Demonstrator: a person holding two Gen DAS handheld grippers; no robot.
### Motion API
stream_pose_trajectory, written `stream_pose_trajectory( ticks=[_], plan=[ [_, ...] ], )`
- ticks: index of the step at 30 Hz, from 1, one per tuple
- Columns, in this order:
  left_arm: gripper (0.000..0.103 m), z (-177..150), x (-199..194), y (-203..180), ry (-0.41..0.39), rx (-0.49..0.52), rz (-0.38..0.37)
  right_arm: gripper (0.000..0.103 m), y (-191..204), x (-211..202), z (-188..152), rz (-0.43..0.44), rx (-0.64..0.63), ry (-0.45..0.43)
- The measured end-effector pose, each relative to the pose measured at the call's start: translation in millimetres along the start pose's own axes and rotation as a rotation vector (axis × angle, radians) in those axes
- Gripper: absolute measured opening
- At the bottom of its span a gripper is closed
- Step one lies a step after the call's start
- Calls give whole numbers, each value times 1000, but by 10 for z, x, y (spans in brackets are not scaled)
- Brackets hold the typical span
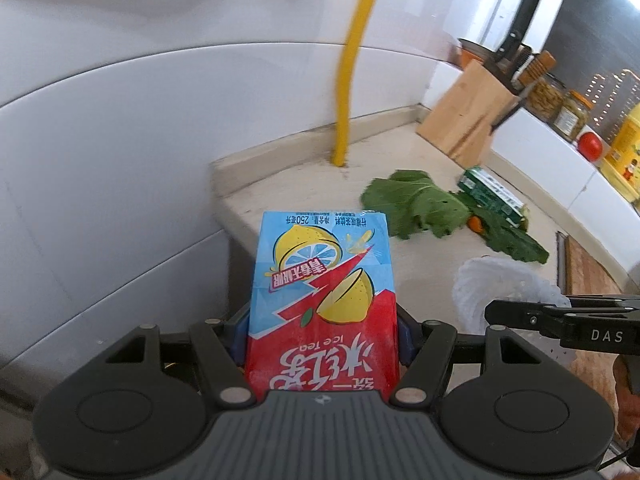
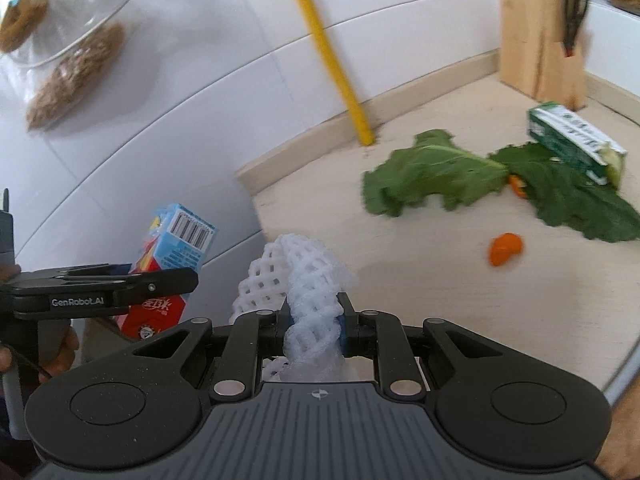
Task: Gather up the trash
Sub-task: 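Lift the ice tea carton with the left tool while the right tool carries the foam net to the bin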
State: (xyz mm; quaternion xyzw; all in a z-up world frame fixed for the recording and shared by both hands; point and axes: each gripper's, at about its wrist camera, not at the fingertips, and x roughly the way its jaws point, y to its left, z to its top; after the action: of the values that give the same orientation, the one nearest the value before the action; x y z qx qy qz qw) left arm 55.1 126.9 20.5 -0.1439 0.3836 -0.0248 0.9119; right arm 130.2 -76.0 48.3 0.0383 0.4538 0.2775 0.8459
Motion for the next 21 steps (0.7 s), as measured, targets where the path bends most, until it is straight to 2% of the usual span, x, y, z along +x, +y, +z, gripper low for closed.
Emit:
stream_pose_trajectory(
  ticks=[11,21],
  plan=[
    [60,-264,-239,447,-5,-85,75,24,502,376,-37,100,-73,63],
    [60,-466,-355,703,-3,-141,112,24,818,656,-129,144,-109,122]
  ],
)
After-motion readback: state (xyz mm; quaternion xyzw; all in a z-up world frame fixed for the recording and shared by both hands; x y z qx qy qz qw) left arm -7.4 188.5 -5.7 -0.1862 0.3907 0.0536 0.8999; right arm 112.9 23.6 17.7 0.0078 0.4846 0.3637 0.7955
